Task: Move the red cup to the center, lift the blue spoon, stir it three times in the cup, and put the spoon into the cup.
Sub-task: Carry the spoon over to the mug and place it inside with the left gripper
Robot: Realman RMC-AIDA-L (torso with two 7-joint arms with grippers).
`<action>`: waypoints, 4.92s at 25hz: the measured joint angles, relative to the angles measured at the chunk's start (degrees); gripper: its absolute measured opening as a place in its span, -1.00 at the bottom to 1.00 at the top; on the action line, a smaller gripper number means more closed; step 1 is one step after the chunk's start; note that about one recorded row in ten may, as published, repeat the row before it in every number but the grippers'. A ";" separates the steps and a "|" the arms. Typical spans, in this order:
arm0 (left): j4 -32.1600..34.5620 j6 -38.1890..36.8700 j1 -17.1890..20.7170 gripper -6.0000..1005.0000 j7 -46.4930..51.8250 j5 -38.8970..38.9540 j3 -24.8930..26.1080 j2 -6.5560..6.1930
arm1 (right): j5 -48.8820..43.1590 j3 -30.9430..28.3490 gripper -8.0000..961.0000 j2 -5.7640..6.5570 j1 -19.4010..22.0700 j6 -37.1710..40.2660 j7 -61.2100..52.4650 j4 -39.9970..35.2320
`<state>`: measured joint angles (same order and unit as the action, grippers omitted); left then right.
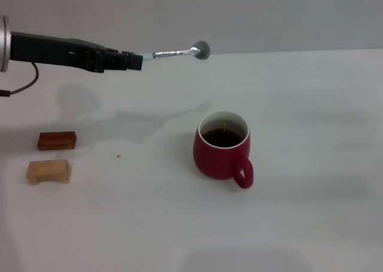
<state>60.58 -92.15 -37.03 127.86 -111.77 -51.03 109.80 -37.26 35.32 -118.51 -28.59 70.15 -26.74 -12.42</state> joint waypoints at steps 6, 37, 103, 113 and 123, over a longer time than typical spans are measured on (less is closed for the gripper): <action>0.62 -0.46 -1.51 -0.70 1.16 -3.91 0.13 0.11 | 3.87 -6.50 -0.18 -0.28 2.52 8.76 -2.39 1.10; 0.67 -7.57 -16.75 -0.70 5.12 -31.54 -0.68 6.63 | 3.23 -14.40 -0.18 0.42 -0.67 1.30 3.86 2.31; -2.27 -2.84 -15.86 -0.71 3.55 -27.00 -5.69 8.26 | 3.19 -14.38 -0.18 0.85 -2.34 -3.63 4.79 3.37; -2.57 1.88 -15.94 -0.71 3.12 -26.44 -6.12 8.10 | 3.03 -13.62 -0.18 0.65 -2.61 -3.64 4.82 3.37; -1.77 -1.23 -13.75 -0.71 3.28 -26.40 -5.57 7.51 | 2.56 -13.61 -0.18 0.63 -2.54 -3.70 4.85 3.43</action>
<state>58.81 -93.37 -50.78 131.14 -138.18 -56.60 117.31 -34.70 21.71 -117.88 -31.14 66.45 -21.88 -8.99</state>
